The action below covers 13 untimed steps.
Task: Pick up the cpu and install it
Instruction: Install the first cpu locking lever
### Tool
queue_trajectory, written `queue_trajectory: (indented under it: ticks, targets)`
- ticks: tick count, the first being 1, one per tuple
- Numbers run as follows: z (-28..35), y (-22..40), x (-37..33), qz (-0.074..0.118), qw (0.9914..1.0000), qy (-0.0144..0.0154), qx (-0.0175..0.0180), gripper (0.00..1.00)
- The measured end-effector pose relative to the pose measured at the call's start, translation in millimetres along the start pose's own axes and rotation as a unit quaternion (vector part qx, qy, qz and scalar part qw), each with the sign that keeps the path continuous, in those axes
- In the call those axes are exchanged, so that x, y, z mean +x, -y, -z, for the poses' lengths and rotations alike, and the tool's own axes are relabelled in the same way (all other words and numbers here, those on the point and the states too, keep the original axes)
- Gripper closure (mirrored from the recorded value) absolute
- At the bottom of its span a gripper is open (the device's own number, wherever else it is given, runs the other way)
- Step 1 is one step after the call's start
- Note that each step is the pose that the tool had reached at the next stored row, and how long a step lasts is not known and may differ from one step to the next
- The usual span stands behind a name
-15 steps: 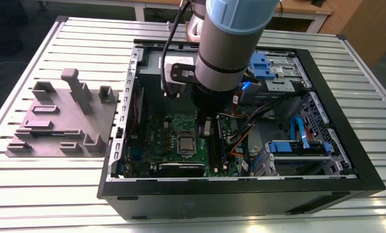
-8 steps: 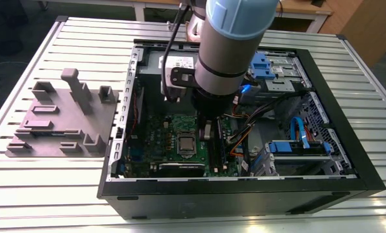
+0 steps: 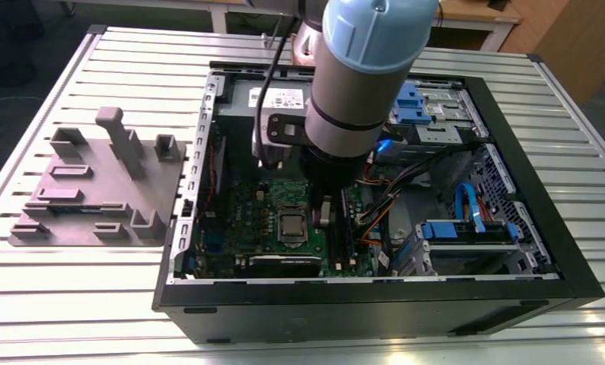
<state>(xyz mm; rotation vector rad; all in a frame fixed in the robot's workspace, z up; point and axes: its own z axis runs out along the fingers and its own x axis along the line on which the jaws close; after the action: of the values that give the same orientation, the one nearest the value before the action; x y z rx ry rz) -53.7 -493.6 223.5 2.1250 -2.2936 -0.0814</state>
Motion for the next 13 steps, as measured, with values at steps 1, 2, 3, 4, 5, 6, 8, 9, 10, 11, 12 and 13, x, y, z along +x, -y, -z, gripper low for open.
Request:
queue_trajectory:
  ticks: [1, 2, 3, 4, 5, 6, 8, 9, 10, 11, 12, 13]
  targets:
    - [-0.7, 0.1, 0.6, 0.001, 1.0, -0.0006, -0.0001, 0.9]
    - [-1.3, 0.1, 1.0, 0.001, 1.0, -0.0015, -0.0002, 0.9]
    - [-1.8, 0.1, 1.4, 0.002, 0.99999, -0.0028, -0.0002, 0.9]
    - [-2.3, 0.2, 1.7, 0.003, 0.99999, -0.0044, -0.0001, 0.9]
    - [-2.9, 0.3, 1.8, 0.004, 0.99997, -0.0066, 0.0001, 0.9]
    - [-3.4, 0.3, 1.9, 0.004, 0.99995, -0.0088, 0.0002, 0.9]
    - [-5.0, -0.1, 2.1, 0.005, 0.9999, -0.0132, 0.0005, 0.9]
    - [-6.1, -0.3, 2.1, 0.005, 0.99988, -0.0148, 0.0006, 0.9]
    - [-7.4, -0.4, 2.2, 0.006, 0.99986, -0.016, 0.0007, 0.9]
    - [-8.6, -0.6, 2.3, 0.006, 0.99983, -0.0172, 0.0008, 0.9]
    - [-10.1, -0.7, 2.3, 0.006, 0.99981, -0.0182, 0.0008, 0.9]
    - [-11.4, -0.8, 2.4, 0.007, 0.99979, -0.0193, 0.0009, 0.9]
